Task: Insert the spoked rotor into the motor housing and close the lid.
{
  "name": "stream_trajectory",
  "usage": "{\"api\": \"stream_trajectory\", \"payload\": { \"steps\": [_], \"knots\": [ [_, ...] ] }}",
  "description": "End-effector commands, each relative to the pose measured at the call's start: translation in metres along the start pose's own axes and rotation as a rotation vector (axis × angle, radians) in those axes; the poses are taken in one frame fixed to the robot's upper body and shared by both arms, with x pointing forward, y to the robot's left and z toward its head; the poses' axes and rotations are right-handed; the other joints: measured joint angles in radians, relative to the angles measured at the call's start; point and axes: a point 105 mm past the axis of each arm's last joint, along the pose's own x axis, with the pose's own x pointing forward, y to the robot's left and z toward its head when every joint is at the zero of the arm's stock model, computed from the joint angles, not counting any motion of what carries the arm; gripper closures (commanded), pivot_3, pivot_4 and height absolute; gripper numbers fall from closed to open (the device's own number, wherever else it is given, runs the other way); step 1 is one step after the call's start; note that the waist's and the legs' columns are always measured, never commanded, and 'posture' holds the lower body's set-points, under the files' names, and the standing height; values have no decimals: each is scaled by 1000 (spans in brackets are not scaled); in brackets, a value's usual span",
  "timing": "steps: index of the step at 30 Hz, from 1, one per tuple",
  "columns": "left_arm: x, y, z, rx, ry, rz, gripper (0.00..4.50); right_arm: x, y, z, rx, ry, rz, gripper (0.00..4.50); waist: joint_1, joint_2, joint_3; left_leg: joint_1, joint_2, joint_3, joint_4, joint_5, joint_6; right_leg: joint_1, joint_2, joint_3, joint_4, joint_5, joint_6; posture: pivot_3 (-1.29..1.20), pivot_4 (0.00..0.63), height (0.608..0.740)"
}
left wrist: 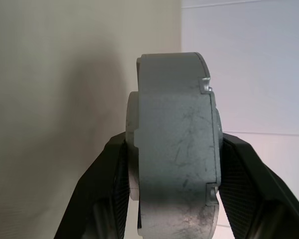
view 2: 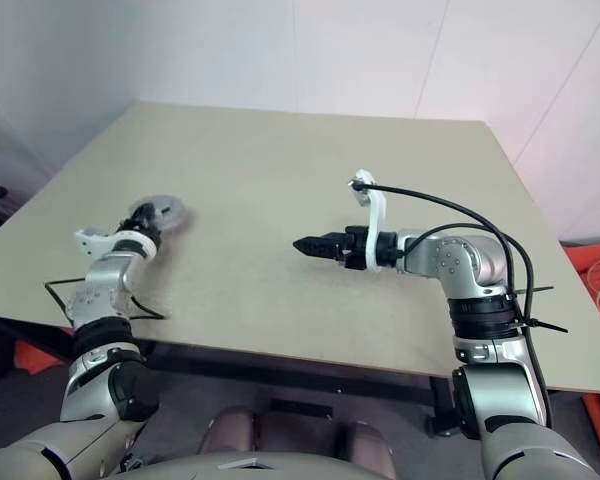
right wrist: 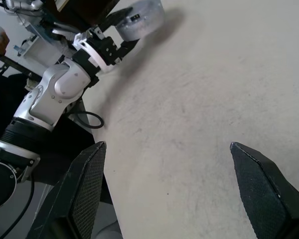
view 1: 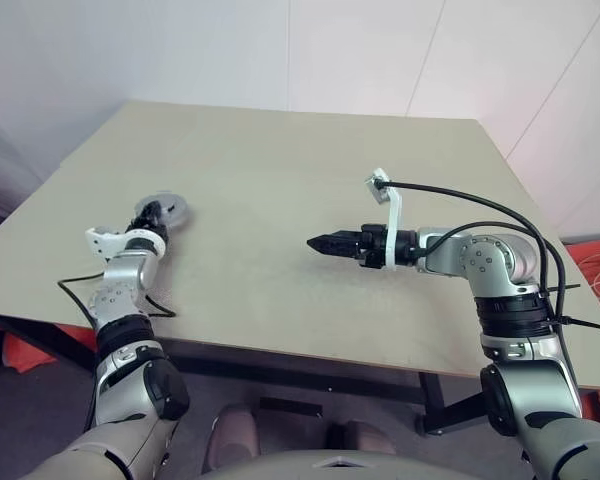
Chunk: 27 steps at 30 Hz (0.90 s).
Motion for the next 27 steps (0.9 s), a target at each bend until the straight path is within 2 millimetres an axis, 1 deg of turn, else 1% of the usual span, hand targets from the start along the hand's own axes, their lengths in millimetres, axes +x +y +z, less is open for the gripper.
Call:
{"api": "stream_trajectory", "payload": {
  "steps": [1, 4, 11, 13, 15, 18, 19, 24, 27],
  "knots": [
    [3, -27, 12, -5, -59, -43, 2429, -4, 13, 18, -77, -39, 24, 0, 0, 0, 0, 0, 0, 0, 0, 0, 0, 0, 0, 0, 0, 0, 0, 0, 0, 740],
    [3, -23, 13, 2, -68, -9, 2429, -4, 15, 19, -81, -40, 29, 0, 0, -1, 0, 0, 0, 0, 0, 0, 0, 0, 0, 0, 0, 0, 0, 0, 0, 740],
    [-2, -26, 9, 22, -69, 31, 2429, -3, 16, 19, -82, -38, 30, 0, 0, -1, 0, 0, 0, 0, 1, 0, 0, 1, 0, 0, 0, 0, 0, 0, 0, 740],
    [-4, -27, 8, 18, -70, 38, 1694, -3, 17, 19, -82, -37, 31, 0, 0, -1, 0, 0, 0, 0, 1, 0, 0, 1, 0, 0, 0, 0, 0, 0, 0, 740],
    [-6, -28, 6, 10, -67, 53, 1168, -3, 17, 19, -81, -36, 31, 0, 0, -1, 0, 0, 0, 0, 1, 0, 0, 1, 0, 0, 0, 1, -1, 0, 0, 740],
    [-10, -27, 0, 8, -53, 84, 93, -3, 16, 17, -78, -34, 30, 0, 0, -1, 0, 0, 0, 0, 1, 0, 0, 1, 0, 0, 0, 1, -1, 0, 0, 740],
    [-12, -26, -3, -2, -48, 99, 10, -3, 16, 17, -77, -34, 29, 0, 0, -1, 0, 0, 0, 0, 1, 0, 0, 1, 0, 0, 0, 1, -1, 0, 0, 740],
    [-26, -15, -15, -11, -35, 194, 10, -4, 15, 16, -75, -33, 25, 0, 0, -2, 0, 0, 0, 0, 2, 0, 0, 2, 0, 0, 1, 1, -1, 0, 0, 740],
    [-35, -2, -22, 12, -21, 283, 10, -4, 15, 15, -75, -32, 25, 0, -1, -2, 0, 1, 0, -1, 2, 0, 0, 2, 0, 0, 1, 0, -1, 0, 0, 740]
  ]
}}
